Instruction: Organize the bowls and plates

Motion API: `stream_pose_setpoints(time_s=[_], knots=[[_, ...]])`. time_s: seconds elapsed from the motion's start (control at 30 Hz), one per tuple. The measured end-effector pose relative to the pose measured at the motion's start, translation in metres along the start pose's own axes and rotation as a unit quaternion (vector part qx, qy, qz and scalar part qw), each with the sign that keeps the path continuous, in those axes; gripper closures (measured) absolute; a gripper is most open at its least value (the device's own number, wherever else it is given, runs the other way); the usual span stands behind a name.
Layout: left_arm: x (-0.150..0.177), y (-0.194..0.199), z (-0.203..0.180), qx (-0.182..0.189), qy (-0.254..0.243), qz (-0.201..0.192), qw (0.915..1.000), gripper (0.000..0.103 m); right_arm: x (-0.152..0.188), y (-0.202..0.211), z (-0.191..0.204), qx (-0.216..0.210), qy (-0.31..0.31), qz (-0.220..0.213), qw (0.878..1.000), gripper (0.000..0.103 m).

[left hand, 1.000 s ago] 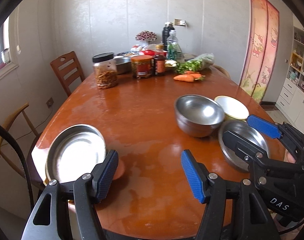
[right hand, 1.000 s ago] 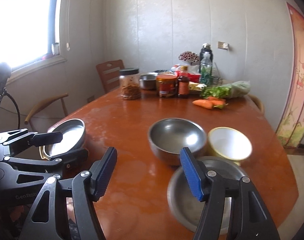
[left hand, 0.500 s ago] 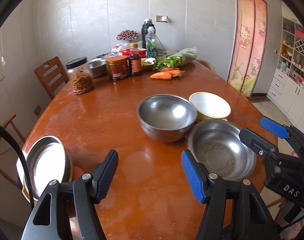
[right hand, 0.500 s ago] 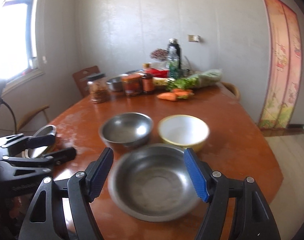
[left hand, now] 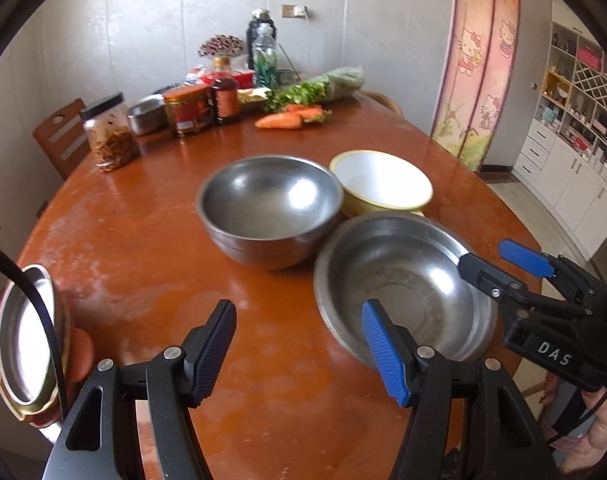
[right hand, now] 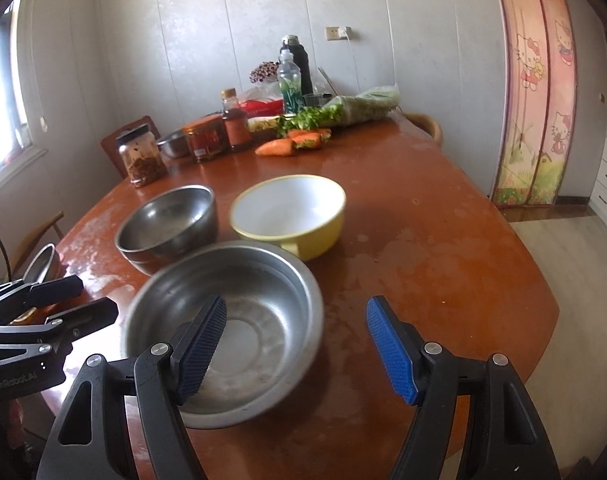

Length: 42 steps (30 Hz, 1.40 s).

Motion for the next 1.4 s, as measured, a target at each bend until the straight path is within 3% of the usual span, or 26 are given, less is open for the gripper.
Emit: stream_pose_setpoints(time_s=[0.17,0.33,0.37,0.53,0.83,1.1,1.4], knots=[[0.003,-0.021,-0.007,0.015,0.005,0.016,0.9997,0.038,0.006,-0.008,0.001,-0.004,0.014,0.005,1.000,0.050],[0.006,-0.040,-0.014,0.046,0.010,0.028,0.9985,0.038,0.011,-0.014,0.008,-0.010,0.028,0.009,1.000,0.057],[0.007,-0.044,-0.015,0.051,0.011,0.031,0.9982,0.042,0.011,-0.015,0.010,-0.012,0.030,0.009,0.999,0.058],[0.009,-0.052,-0.022,0.075,0.002,0.037,0.9965,0.054,0.013,-0.016,0.016,-0.015,0.040,0.010,0.999,0.059],[0.017,-0.032,-0.013,0.070,-0.003,0.030,0.9971,0.055,0.019,-0.006,0.030,-0.024,0.053,0.015,0.998,0.059],[0.034,-0.006,0.017,0.042,0.011,0.024,0.9988,0.054,0.027,0.013,0.069,-0.052,0.088,0.009,0.995,0.059],[0.051,0.004,0.039,0.035,0.032,0.023,0.9986,0.054,0.035,0.019,0.101,-0.068,0.118,0.013,0.991,0.059]])
Point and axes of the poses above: each gripper's, at about its wrist camera, not at the fingertips, and y roughly against the way its jaws point, z to its left, x to its underside, the point moved 10 cm from there along -y, roughly the way its jaws point, and after that the axes turned 11 degrees about x, right-handed, at the moved point
